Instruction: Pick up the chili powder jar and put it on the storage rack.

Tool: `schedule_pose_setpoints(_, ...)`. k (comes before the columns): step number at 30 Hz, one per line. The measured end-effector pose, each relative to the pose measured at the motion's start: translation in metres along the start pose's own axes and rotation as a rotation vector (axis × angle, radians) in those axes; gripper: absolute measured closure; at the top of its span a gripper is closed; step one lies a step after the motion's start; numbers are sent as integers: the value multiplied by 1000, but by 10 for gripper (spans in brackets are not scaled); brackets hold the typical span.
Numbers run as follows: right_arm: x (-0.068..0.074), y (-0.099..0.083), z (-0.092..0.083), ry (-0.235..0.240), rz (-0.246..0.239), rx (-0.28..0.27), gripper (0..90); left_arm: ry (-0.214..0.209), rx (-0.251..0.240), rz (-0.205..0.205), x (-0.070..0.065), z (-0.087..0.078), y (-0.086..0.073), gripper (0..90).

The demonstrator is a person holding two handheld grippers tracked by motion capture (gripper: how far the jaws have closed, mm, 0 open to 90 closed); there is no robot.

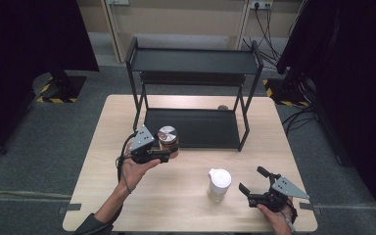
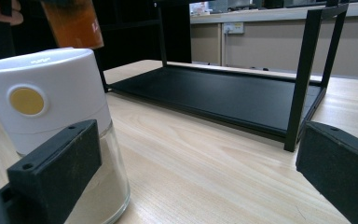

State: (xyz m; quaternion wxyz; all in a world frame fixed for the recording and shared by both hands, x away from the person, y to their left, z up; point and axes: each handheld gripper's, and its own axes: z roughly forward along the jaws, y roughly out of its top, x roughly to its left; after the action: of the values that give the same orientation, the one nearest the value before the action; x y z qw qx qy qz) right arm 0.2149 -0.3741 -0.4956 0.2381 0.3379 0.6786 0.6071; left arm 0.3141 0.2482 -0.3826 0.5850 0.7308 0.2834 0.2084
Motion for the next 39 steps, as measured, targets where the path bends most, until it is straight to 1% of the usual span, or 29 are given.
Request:
schedule_pose_setpoints(2,0,0,0,-2,1,-1,4,-3,7,5,1,-1,8,307)
schedule_pose_setpoints(6,-1,0,-1,-4,2,-3,4,-8,6,-7,6,-4,23,307)
schedule_pose_setpoints(11,-1,-1,-1,-5,6,-4,4,-7,-3,-11,12,-10,45,307)
schedule_pose_setpoints(14,-1,-1,-1,-6,9,-4,4,-4,11,-8,15,-12,62,307)
schedule_pose_setpoints(16,-1,-1,-1,-7,7,-5,4,0,12,0,16,-14,73,307)
schedule_pose_setpoints(20,-1,-1,-1,-8,11,-3,4,9,8,-2,20,-16,94,307)
schedule_pose_setpoints(26,-2,-1,-1,-7,10,-2,4,25,12,13,23,-15,121,307)
schedule_pose_setpoints(35,-2,-1,0,-7,13,0,4,28,18,7,27,-12,155,307)
schedule_pose_setpoints(39,-2,-1,0,-9,16,0,4,41,27,14,28,-10,171,307)
